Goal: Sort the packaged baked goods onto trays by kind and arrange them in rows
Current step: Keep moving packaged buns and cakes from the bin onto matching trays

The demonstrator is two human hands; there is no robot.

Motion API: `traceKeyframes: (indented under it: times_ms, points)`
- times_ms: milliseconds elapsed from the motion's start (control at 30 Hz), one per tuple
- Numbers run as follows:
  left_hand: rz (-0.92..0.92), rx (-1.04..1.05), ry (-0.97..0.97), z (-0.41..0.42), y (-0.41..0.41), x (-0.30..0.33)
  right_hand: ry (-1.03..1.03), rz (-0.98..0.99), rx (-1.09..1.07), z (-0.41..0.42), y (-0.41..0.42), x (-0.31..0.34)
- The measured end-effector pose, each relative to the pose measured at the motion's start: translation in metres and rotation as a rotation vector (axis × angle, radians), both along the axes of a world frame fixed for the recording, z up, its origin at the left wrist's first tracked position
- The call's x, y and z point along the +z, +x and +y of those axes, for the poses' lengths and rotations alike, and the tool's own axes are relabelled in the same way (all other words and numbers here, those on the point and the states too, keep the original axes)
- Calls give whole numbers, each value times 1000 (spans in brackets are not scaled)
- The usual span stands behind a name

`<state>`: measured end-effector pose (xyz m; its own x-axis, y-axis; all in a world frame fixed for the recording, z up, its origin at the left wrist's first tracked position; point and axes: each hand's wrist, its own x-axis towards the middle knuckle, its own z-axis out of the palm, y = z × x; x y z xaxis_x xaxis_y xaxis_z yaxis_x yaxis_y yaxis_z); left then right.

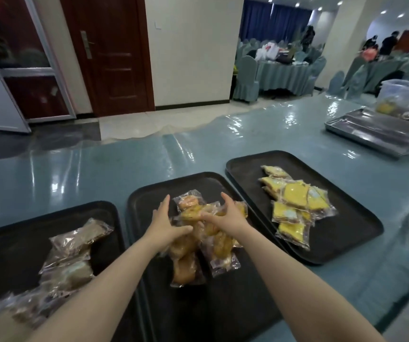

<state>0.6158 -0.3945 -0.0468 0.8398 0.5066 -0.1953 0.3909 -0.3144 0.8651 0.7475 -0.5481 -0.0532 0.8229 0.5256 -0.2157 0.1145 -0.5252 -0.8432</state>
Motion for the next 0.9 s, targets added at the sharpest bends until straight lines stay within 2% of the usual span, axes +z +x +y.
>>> traceKeyframes:
  times_ms: [67,133,267,367,467,700,900]
  points:
    - [-17,-1,-7,2,8,-1,61,71,11,-2,6,-1]
    - [-38,-5,17,3,14,2,53,62,56,-3,11,4]
    - [-52,-45,80,4,17,14,-126,-50,187,2,18,17]
    - [-71,-59,117,3,15,25,-168,-73,230,9,16,29]
    - [-82,-73,156,2,11,40,-239,-200,256,17,9,43]
    - [-162,-126,259,1,-9,82,-84,-301,223,27,-28,92]
    - [-267,-182,302,13,-60,122,115,-314,191,33,-86,146]
